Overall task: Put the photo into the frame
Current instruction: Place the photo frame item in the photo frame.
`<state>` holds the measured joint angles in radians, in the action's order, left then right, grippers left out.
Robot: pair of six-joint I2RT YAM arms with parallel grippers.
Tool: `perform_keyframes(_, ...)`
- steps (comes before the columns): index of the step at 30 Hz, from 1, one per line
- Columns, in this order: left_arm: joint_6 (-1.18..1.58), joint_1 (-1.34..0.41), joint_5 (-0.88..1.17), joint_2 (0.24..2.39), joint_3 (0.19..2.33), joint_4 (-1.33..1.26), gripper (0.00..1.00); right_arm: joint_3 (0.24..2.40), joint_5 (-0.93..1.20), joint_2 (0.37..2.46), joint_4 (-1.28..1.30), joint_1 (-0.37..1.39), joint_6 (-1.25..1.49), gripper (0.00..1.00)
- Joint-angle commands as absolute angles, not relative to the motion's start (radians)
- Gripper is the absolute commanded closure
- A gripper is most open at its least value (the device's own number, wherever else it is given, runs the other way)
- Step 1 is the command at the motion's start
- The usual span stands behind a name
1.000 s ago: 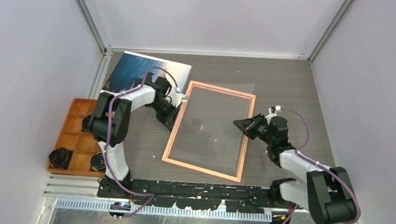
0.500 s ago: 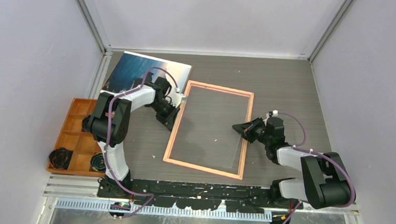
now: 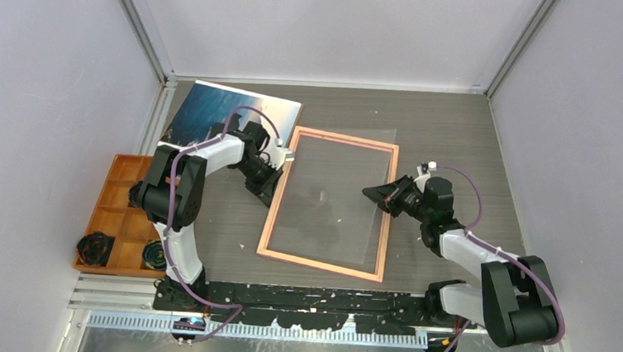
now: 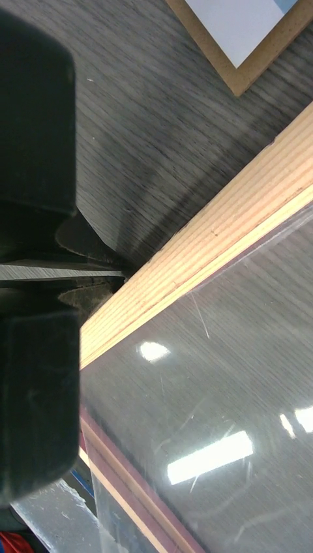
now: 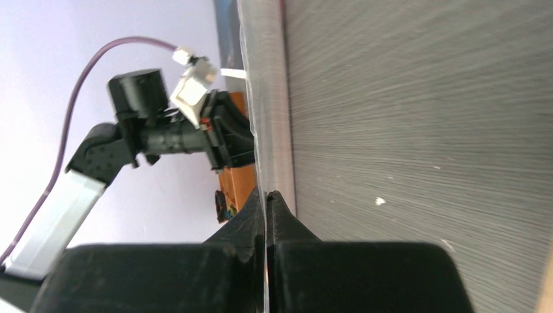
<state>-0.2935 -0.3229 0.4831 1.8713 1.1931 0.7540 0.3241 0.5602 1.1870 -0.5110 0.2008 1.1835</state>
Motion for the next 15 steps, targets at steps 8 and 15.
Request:
perform_keyframes(8,-0.286,-0.263,0.514,1.851,1.204,0.803,0.91,0.425,0.688,1.027,-0.490,0.202,1.202,0.99)
perform_keyframes(15,-0.280,-0.217,0.517,1.842,1.217,0.806,0.92,0.483,0.710,1.028,-0.479,0.201,1.207,0.99)
